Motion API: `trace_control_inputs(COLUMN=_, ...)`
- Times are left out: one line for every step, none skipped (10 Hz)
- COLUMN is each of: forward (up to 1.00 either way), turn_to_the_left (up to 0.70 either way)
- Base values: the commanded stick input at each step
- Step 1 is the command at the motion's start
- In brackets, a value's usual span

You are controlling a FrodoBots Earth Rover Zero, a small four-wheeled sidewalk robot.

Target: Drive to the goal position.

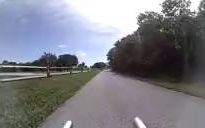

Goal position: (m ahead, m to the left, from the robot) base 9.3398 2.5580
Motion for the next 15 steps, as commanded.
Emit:
trace_control_inputs(forward=0.50, turn_to_the_left=0.00)
trace_control_inputs(forward=0.50, turn_to_the_left=0.00)
trace_control_inputs(forward=0.50, turn_to_the_left=0.00)
trace_control_inputs(forward=0.50, turn_to_the_left=0.00)
trace_control_inputs(forward=0.50, turn_to_the_left=0.00)
trace_control_inputs(forward=0.50, turn_to_the_left=0.00)
trace_control_inputs(forward=0.50, turn_to_the_left=0.00)
trace_control_inputs(forward=0.50, turn_to_the_left=0.00)
trace_control_inputs(forward=0.50, turn_to_the_left=0.00)
trace_control_inputs(forward=0.50, turn_to_the_left=0.00)
trace_control_inputs(forward=0.50, turn_to_the_left=0.00)
trace_control_inputs(forward=0.50, turn_to_the_left=0.00)
trace_control_inputs(forward=0.50, turn_to_the_left=0.00)
trace_control_inputs(forward=0.50, turn_to_the_left=0.00)
trace_control_inputs(forward=0.50, turn_to_the_left=0.00)
